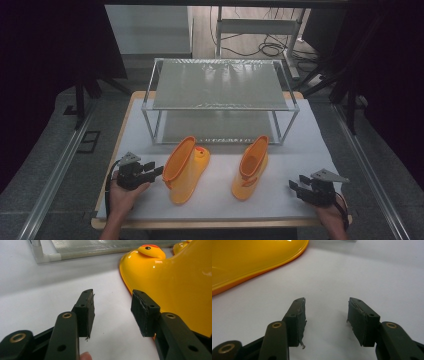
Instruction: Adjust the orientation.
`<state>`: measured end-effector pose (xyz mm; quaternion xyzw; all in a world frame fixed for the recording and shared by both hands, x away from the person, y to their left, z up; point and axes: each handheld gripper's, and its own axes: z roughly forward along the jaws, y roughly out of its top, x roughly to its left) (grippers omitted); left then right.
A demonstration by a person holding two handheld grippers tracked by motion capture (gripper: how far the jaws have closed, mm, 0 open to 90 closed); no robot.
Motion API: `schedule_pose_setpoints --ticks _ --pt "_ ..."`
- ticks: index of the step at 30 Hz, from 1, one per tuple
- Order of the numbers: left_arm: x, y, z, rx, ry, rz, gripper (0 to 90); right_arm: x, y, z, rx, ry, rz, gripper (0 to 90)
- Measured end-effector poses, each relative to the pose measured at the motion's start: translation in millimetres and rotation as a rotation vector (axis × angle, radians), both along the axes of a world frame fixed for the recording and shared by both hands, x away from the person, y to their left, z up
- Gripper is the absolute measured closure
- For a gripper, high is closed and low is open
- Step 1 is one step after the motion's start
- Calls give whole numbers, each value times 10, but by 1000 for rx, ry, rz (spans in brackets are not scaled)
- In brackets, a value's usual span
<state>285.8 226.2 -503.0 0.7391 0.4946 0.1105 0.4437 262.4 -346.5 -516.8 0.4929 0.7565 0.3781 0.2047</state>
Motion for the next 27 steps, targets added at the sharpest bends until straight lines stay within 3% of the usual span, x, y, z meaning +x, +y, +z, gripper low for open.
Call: schedule_pose_setpoints --ticks 10,27 --pt "-6 9 34 -13 4 1 505 2 8 -6 13 -2 6 459" --pt "-30 19 129 -32 2 -12 494 10 50 -37 -23 -10 36 443"
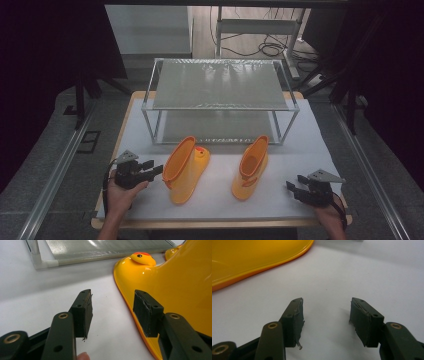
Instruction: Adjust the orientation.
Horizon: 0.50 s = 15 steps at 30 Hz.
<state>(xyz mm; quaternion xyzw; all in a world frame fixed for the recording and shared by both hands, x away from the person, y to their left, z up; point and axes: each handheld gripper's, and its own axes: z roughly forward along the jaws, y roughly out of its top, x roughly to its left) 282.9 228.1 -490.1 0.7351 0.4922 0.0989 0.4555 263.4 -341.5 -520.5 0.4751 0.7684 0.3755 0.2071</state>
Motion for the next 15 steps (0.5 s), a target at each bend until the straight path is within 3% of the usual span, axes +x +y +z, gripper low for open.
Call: schedule_pose_setpoints --ticks 5,11,15 --pt "1 -6 -4 5 1 1 492 6 3 2 -2 -1 0 463" --pt "2 -29 -11 12 2 -6 490 23 15 36 2 -4 11 562" --pt "3 -34 -12 13 0 -6 489 31 72 81 3 -10 51 648"
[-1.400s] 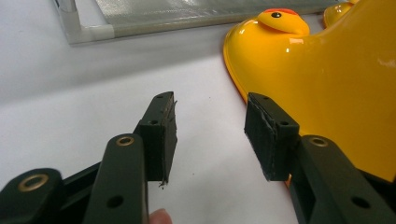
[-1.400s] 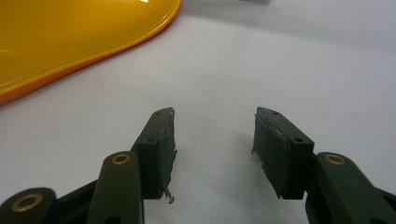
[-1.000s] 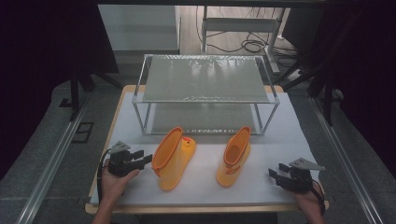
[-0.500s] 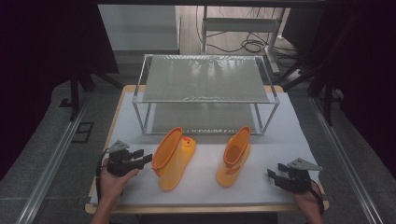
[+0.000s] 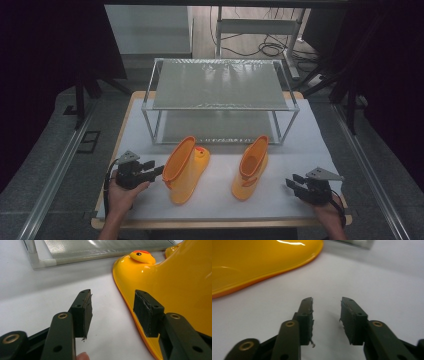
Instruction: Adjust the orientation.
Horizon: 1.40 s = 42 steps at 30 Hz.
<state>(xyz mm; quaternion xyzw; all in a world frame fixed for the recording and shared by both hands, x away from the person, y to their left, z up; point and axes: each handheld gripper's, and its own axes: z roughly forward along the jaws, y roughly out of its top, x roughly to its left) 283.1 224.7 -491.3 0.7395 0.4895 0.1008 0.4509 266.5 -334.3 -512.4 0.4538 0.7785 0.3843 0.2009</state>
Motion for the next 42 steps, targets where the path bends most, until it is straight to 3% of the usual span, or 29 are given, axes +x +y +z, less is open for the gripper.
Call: schedule_pose_setpoints --ticks 6,13,14,20,22,23,26,33,38,41,42 --pt "-16 8 30 -12 -10 4 490 -15 163 65 -9 -3 72 762" --pt "-58 27 149 -36 -32 -17 491 -12 212 38 -15 10 92 732" --pt "-67 42 198 -55 -33 -22 492 -5 208 32 -15 13 91 715" --pt "-114 39 377 -72 -63 -46 492 1 224 32 -4 21 89 690" --pt "-119 28 377 -70 -61 -50 492 -15 252 40 -2 28 101 699" --pt "-127 1 352 -62 -46 -64 493 -62 330 70 -20 20 143 703" --pt "-141 -43 284 -44 -17 -81 497 -110 408 103 -28 5 181 699" --pt "-249 -125 146 6 26 -122 515 -100 369 73 -28 11 165 692" --pt "-428 -32 382 20 -10 -108 517 -89 360 68 -24 13 163 688" --pt "-456 -13 577 15 -26 -124 505 -82 364 59 -26 15 167 681" --pt "-456 -13 577 15 -26 -124 502 -82 362 58 -28 14 168 679"
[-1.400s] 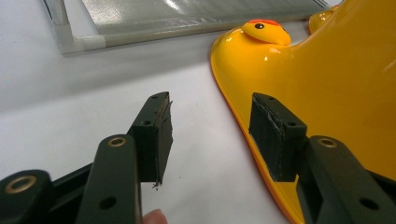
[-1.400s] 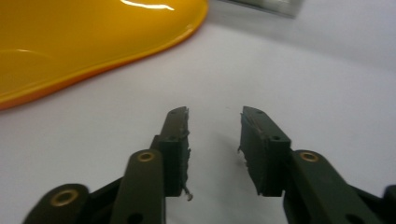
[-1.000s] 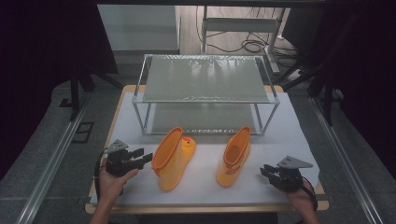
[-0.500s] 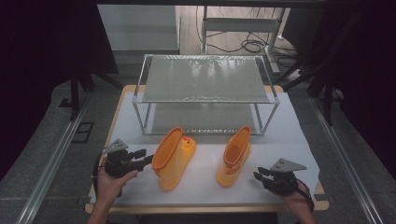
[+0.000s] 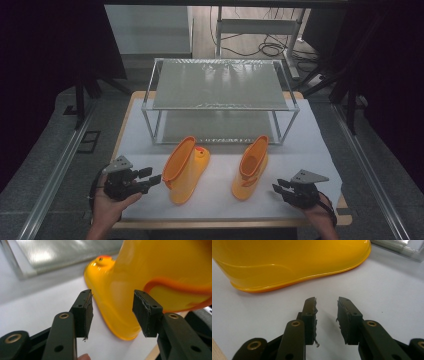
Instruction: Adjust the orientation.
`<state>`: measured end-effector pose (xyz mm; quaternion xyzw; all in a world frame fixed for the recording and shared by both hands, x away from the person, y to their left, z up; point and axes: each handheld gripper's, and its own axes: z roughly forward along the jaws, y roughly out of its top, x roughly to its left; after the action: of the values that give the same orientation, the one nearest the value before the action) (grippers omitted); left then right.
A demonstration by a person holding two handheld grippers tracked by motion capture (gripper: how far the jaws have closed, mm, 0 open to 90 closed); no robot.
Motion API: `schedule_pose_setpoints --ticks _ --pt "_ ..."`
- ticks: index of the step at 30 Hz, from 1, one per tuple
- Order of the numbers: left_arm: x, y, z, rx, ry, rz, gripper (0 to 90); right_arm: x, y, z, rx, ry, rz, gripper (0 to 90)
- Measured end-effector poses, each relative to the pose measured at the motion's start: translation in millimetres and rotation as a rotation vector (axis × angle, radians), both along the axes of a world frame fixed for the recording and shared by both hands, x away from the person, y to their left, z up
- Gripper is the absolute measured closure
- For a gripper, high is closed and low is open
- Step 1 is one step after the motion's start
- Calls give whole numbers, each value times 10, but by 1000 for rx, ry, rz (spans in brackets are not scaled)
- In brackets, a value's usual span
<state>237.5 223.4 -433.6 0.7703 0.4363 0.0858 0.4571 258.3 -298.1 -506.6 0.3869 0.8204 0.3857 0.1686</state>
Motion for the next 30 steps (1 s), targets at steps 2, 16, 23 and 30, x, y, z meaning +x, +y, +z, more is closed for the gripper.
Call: schedule_pose_setpoints --ticks 2,16,23,30 --pt "32 0 178 -22 -7 -11 497 -1 -12 1 2 4 -3 670" --pt "320 -329 885 -49 -9 -116 463 47 -139 -52 16 20 -52 539" --pt "415 -490 973 -38 9 -155 446 61 -193 -74 11 16 -79 508" --pt "486 -645 1050 -28 23 -198 437 70 -203 -94 1 17 -79 500"
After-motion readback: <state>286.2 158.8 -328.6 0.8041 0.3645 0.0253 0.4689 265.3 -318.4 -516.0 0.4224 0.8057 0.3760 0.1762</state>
